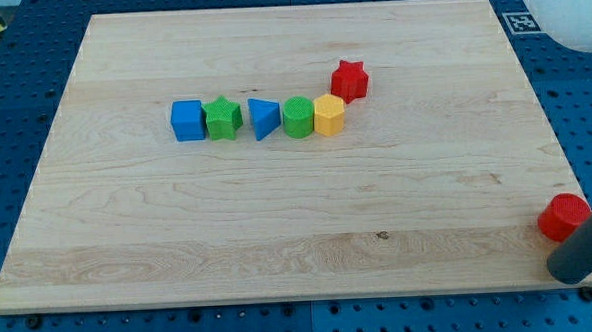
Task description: Push the yellow heart above the red circle
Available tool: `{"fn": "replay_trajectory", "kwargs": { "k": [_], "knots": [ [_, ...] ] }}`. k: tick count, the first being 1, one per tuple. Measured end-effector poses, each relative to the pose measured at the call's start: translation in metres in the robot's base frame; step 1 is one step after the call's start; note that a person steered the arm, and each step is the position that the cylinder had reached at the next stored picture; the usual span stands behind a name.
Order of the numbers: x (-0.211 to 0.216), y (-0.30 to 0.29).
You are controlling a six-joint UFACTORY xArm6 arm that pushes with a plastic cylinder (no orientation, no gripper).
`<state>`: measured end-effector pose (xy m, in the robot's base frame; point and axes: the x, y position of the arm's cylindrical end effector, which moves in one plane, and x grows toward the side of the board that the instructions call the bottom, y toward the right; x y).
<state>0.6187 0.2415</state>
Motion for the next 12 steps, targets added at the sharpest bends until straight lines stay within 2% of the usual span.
{"fn": "replay_trajectory", "kwargs": {
  "k": [1,2,3,4,5,6,8,11,12],
  "knots": [
    [-0.001,-0.015],
    [-0.023,-0.048],
    [-0.083,-0.047],
    [-0.138,-0.007],
    [-0.092,0.060],
    [-0.012,0.086],
    [-0.001,0.065],
    [-0.001,-0.003],
    [0.000,-0.007]
  ]
}}
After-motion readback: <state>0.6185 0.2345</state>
